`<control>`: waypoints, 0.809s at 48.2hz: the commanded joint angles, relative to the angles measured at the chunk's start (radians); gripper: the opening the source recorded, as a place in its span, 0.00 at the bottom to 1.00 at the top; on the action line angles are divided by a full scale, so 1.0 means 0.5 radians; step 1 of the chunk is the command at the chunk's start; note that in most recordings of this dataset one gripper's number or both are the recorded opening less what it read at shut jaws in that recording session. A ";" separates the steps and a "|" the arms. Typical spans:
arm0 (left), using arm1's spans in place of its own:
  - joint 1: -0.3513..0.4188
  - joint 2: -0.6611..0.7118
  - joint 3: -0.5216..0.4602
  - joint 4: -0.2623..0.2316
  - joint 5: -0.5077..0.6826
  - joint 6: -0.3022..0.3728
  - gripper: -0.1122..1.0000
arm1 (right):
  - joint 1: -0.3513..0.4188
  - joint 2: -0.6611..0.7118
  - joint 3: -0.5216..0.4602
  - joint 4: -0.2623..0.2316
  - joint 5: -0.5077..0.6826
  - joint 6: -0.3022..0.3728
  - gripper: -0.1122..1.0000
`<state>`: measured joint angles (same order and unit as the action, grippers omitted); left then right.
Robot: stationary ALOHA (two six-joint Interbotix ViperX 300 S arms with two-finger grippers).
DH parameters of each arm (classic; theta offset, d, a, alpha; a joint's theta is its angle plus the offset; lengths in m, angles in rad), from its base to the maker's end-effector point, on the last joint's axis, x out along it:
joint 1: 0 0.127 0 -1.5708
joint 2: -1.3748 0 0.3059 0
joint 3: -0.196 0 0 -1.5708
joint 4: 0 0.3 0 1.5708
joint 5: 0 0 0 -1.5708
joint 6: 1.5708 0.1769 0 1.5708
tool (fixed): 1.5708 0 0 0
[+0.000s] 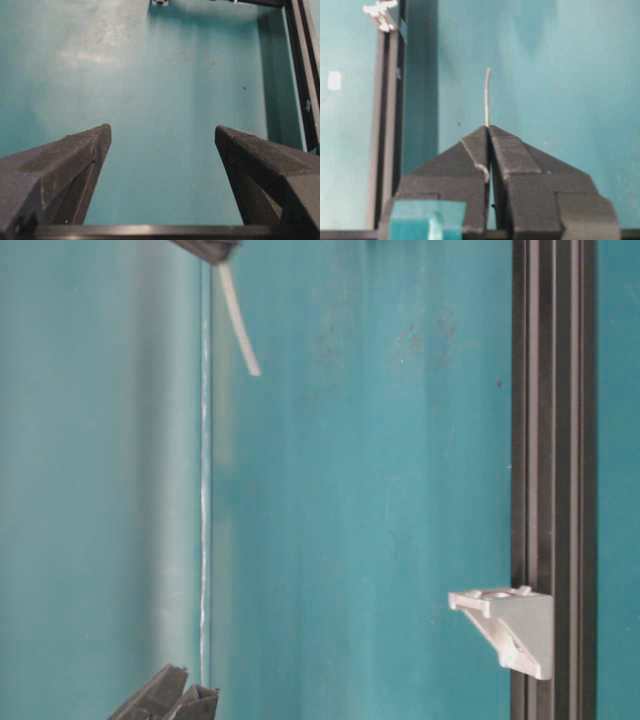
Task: Insert the wire into the hole on the left side and pull it with the left arm.
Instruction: 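Pull the wire out of the clamp and carry it toward the rail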
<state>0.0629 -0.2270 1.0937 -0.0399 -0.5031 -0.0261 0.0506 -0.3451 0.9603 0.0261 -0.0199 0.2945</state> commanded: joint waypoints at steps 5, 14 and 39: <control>-0.015 -0.028 -0.052 -0.003 0.003 -0.025 0.75 | 0.003 -0.055 0.034 0.006 -0.061 0.009 0.13; -0.114 0.006 0.000 -0.028 -0.043 -0.071 0.74 | 0.055 -0.049 0.166 0.012 -0.328 0.089 0.13; -0.356 0.347 0.144 -0.055 -0.684 -0.172 0.74 | 0.304 0.221 0.322 0.249 -1.083 -0.018 0.13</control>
<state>-0.0997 -0.0813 1.1781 -0.0629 -0.8115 -0.1120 0.1871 -0.2592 1.1336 0.1227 -0.5108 0.3022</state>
